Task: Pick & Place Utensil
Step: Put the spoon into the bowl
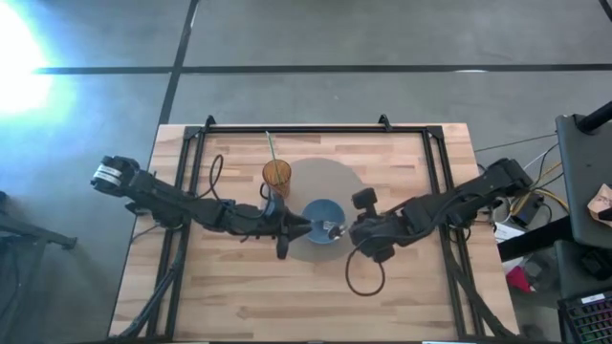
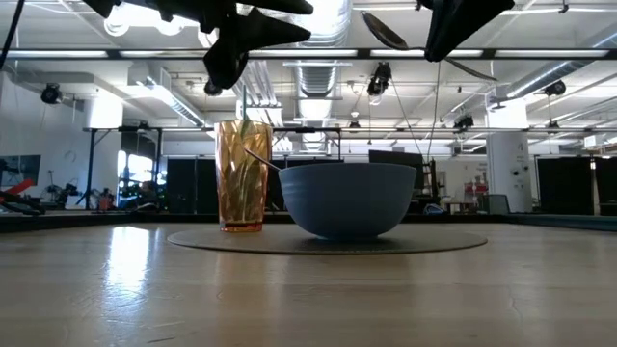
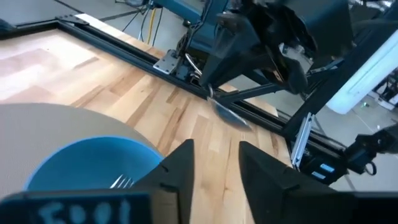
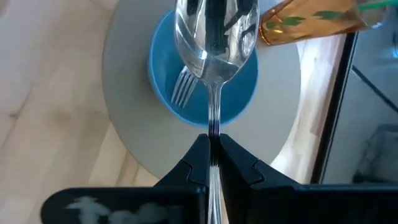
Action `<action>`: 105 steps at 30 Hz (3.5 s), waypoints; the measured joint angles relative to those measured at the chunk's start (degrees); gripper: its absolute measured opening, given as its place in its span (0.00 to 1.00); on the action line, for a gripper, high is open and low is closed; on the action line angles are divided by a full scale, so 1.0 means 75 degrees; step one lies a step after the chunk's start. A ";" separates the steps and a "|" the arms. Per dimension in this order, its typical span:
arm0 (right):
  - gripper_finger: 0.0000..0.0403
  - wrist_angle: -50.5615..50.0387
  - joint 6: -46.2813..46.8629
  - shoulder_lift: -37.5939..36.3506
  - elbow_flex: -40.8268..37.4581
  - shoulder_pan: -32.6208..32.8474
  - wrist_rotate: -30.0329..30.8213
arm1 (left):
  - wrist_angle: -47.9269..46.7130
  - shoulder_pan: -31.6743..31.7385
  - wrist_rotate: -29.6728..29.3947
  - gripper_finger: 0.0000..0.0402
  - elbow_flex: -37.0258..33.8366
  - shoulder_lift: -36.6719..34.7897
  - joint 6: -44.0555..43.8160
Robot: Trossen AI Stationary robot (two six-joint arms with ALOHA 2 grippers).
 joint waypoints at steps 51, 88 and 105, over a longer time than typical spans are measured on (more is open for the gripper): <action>0.03 -0.0396 -0.3931 0.2123 0.2251 0.0185 0.2400 | -0.1009 0.0179 0.0831 0.41 0.1017 0.0825 -0.1844; 0.26 -0.0407 -0.3307 0.2120 0.2238 0.0199 0.2598 | -0.1790 0.0188 0.0577 0.00 0.1020 0.0778 -0.1325; 0.40 -0.0709 -0.2912 0.1553 0.2736 0.0403 0.2553 | -0.1768 0.0298 0.0266 0.00 0.1017 0.0740 -0.1229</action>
